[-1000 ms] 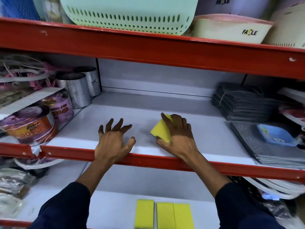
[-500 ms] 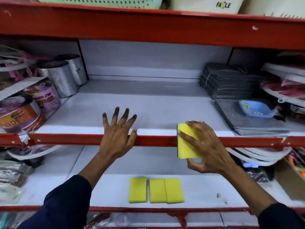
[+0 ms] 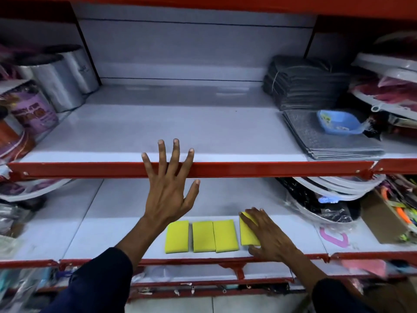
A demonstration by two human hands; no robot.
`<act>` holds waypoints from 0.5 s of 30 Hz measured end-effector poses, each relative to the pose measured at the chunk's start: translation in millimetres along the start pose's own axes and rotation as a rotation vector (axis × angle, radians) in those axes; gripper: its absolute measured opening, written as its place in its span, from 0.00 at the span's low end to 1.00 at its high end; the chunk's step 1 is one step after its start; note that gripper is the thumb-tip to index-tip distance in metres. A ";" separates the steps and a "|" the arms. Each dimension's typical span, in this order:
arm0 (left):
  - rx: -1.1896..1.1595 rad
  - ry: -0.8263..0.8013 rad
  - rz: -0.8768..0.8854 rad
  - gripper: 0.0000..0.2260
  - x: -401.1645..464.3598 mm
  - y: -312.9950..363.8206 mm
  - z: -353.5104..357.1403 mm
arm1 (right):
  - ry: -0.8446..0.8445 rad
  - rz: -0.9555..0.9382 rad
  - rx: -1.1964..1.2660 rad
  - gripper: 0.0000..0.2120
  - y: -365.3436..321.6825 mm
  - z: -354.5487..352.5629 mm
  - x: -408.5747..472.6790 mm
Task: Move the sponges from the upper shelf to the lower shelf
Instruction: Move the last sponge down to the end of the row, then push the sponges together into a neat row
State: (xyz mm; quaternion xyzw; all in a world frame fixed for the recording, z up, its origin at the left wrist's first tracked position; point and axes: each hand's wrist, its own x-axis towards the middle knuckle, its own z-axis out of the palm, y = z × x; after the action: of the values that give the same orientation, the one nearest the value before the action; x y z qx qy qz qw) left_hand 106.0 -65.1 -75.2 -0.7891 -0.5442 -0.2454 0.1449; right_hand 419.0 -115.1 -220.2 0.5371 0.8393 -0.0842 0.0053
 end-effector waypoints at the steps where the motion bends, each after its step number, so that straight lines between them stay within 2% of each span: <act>1: -0.001 -0.010 0.007 0.33 -3.6 5.6 2.0 | -0.022 0.020 0.005 0.46 1.9 8.0 3.8; 6: -0.035 -0.069 -0.009 0.36 -24.8 30.0 16.7 | -0.071 0.082 0.041 0.47 13.4 33.1 14.1; 11: -0.101 -0.140 0.076 0.34 -52.6 49.5 43.6 | -0.130 0.104 0.094 0.49 24.0 38.7 11.3; 13: -0.171 -0.175 0.112 0.32 -66.9 58.0 59.6 | -0.094 0.117 0.181 0.46 25.0 33.4 6.5; 15: -0.235 -0.240 0.122 0.29 -80.1 66.7 78.9 | -0.003 0.159 0.257 0.39 26.0 29.5 4.1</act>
State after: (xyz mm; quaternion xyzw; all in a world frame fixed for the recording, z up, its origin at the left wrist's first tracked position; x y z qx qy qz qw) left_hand 163.2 -113.4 -182.4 -0.8558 -0.4762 -0.2021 0.0004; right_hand 438.3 -105.1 -253.2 0.5981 0.7764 -0.1910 -0.0554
